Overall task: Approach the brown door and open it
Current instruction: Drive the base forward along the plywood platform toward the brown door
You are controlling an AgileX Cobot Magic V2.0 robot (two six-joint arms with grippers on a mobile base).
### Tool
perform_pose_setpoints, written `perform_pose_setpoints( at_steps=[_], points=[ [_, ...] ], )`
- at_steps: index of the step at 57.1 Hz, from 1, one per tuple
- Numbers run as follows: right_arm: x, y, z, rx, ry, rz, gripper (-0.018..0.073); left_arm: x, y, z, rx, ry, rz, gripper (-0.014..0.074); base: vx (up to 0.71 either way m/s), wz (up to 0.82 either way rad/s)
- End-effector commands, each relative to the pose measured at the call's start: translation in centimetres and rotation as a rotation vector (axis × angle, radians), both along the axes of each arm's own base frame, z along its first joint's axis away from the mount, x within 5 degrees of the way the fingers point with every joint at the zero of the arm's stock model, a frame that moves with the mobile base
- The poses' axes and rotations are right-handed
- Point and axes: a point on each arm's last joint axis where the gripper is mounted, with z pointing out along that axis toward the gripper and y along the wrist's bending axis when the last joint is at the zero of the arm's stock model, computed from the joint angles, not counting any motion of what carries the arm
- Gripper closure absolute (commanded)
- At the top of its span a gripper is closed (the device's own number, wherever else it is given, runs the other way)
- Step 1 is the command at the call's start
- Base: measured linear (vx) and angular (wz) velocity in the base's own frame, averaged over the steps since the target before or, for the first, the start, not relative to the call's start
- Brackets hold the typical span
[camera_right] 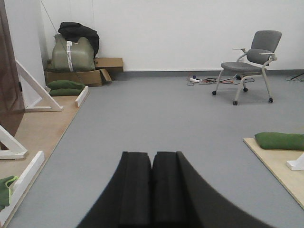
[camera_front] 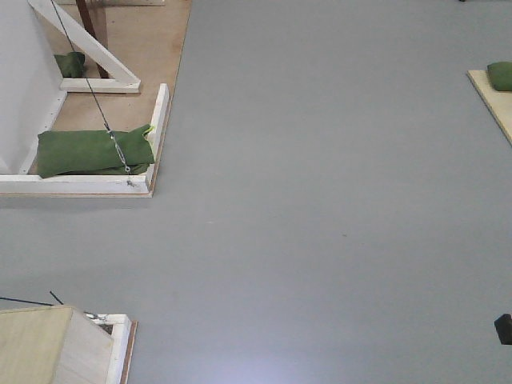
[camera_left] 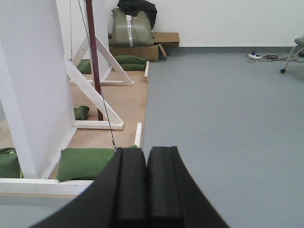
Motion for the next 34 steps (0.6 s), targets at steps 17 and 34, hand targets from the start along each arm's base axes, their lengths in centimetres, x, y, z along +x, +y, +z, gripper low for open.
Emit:
perform_pose_setpoints(
  at_steps=[17,34],
  points=[
    [-0.08,-0.05,0.61,-0.017,-0.083,-0.006,0.0559,-0.18,0.05,1.76,-0.011,-0.124,0.007,0.06,0.0,0.0],
    [-0.08,-0.05,0.61,-0.017,-0.083,-0.006,0.0559,-0.18,0.05,1.76,-0.011,-0.124,0.007,0.06,0.03,0.01]
  ],
)
